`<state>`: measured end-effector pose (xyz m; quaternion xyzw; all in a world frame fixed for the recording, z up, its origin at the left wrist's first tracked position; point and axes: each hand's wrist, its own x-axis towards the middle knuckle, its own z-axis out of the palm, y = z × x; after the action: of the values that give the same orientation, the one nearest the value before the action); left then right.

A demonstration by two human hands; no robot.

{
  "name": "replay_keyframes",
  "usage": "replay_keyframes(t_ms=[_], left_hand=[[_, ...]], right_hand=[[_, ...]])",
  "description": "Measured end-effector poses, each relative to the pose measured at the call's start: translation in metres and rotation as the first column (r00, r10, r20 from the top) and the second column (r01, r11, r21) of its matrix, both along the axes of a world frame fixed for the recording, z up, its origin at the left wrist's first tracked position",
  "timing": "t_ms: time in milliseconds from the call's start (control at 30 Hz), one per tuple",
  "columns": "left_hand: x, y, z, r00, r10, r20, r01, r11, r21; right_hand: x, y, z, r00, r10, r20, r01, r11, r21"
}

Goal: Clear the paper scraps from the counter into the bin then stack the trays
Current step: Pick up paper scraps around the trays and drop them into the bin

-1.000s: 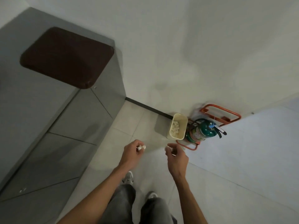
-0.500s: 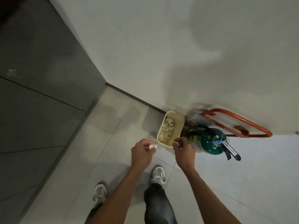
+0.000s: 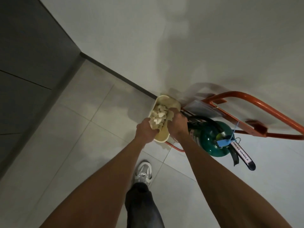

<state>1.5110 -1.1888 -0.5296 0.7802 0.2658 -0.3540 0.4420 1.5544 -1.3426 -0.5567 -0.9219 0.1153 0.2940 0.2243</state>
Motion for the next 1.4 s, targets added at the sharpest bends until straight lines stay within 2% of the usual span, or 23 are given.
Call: replay_keyframes(t_ms=[133, 267, 333, 500, 700, 900, 1133, 1267, 1400], left_hand=[[-0.022, 0.045, 0.036, 0.994, 0.013, 0.108, -0.02, 0.998, 0.061], [-0.061, 0.112, 0.092, 0.977, 0.019, 0.214, -0.052, 0.987, 0.15], [-0.087, 0.154, 0.129, 0.964, 0.051, 0.26, -0.104, 0.976, 0.191], [-0.169, 0.259, 0.234, 0.911, 0.119, 0.394, -0.233, 0.939, 0.254], [-0.291, 0.378, 0.35, 0.835, 0.152, 0.529, -0.393, 0.838, 0.38], [-0.44, 0.488, 0.457, 0.727, 0.232, 0.646, -0.563, 0.74, 0.368], [-0.613, 0.586, 0.541, 0.582, 0.37, 0.724, -0.767, 0.545, 0.339], [-0.7, 0.628, 0.57, 0.467, 0.436, 0.769, -0.869, 0.39, 0.305], [-0.776, 0.667, 0.584, 0.364, 0.468, 0.805, -0.929, 0.242, 0.28]], right_hand=[[-0.01, 0.025, 0.053, 1.0, 0.002, 0.021, -0.003, 0.997, 0.077], [-0.035, 0.073, 0.122, 0.993, -0.005, 0.117, -0.021, 0.975, 0.221], [-0.054, 0.108, 0.163, 0.985, 0.044, 0.168, -0.089, 0.96, 0.267], [-0.107, 0.209, 0.267, 0.927, 0.238, 0.292, -0.316, 0.912, 0.26], [-0.204, 0.338, 0.386, 0.826, 0.407, 0.39, -0.52, 0.817, 0.249], [-0.33, 0.46, 0.493, 0.704, 0.47, 0.533, -0.653, 0.724, 0.224], [-0.464, 0.598, 0.574, 0.596, 0.522, 0.61, -0.784, 0.541, 0.303], [-0.525, 0.673, 0.605, 0.497, 0.58, 0.646, -0.867, 0.372, 0.333], [-0.58, 0.752, 0.617, 0.37, 0.651, 0.663, -0.928, 0.224, 0.298]])
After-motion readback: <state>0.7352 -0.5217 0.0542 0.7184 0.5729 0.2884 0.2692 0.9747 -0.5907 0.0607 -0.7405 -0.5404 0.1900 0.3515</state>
